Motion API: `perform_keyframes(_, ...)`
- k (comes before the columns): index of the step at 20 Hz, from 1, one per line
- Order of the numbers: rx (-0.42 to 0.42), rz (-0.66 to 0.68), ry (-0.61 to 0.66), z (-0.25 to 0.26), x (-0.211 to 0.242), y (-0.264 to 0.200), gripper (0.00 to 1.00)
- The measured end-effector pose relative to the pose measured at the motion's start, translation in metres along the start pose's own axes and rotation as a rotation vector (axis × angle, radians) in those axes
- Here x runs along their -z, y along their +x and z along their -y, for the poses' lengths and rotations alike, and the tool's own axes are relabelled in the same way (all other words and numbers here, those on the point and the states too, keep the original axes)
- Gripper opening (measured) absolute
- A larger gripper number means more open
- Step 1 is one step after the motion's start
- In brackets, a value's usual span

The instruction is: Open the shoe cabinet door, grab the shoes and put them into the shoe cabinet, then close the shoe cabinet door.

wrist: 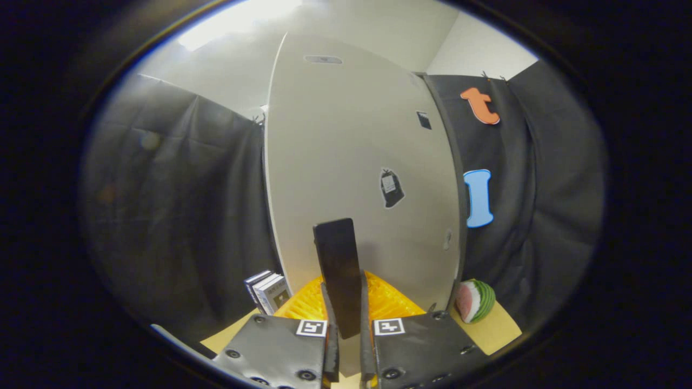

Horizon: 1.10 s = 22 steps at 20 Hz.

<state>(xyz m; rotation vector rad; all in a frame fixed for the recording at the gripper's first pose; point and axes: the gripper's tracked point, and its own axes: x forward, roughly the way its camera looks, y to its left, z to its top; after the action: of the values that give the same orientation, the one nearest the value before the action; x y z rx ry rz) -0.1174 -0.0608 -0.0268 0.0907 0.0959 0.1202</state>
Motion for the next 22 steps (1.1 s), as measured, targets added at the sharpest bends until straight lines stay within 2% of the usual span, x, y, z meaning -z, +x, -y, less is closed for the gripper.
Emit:
perform_keyframes(5, 0.032, 0.007, -0.005, 0.039, -0.007, -0.033, 0.17)
perform_keyframes(11, 0.114, 0.021, -0.001, 0.098, -0.011, -0.065, 0.15)
perform_keyframes(17, 0.184, 0.027, 0.007, 0.136, -0.012, -0.077, 0.1)
perform_keyframes(22, 0.209, 0.029, 0.027, 0.157, -0.011, -0.079, 0.08)
